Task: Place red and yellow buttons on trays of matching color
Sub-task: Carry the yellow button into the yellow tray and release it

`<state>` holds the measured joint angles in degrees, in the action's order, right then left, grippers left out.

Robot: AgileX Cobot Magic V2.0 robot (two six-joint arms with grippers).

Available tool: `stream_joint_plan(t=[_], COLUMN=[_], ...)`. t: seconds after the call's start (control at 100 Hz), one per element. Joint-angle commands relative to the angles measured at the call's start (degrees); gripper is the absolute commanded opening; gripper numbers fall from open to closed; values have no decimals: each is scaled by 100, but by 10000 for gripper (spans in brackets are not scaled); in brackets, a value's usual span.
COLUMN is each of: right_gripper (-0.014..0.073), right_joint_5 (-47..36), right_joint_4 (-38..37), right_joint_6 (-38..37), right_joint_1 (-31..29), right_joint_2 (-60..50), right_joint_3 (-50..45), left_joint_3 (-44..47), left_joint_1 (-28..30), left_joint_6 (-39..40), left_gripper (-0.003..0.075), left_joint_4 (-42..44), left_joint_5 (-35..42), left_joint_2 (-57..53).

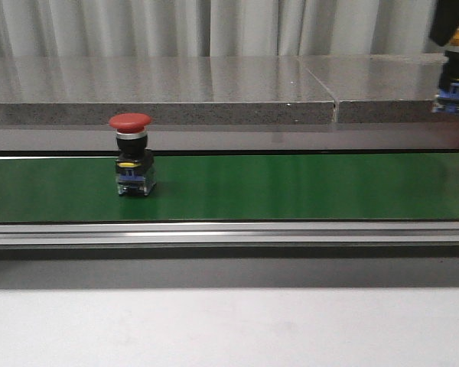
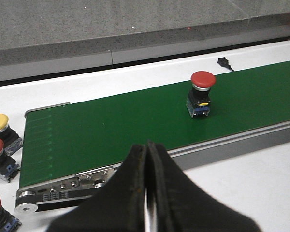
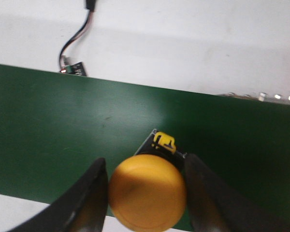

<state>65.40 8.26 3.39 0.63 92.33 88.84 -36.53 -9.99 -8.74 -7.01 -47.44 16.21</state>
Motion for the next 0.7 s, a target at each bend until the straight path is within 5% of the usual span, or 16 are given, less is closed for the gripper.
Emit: stream_joint_plan(t=[0.0,0.69], right_gripper=[180,180], right_joint_5=[-177,-1282], right_joint_4=[31,31], right_joint_6=[-160,-675], right_joint_1=[-395,-3129], right_joint_2=[-338,-412], right_joint_3=[1,-1281], left_joint_3=[-138,-138], left_joint_1=[-46,-46], left_joint_6=[47,47], left_gripper=[-21,-21], left_joint_4=[-96,-96], left_joint_5=[397,397], left_joint_2=[61,61])
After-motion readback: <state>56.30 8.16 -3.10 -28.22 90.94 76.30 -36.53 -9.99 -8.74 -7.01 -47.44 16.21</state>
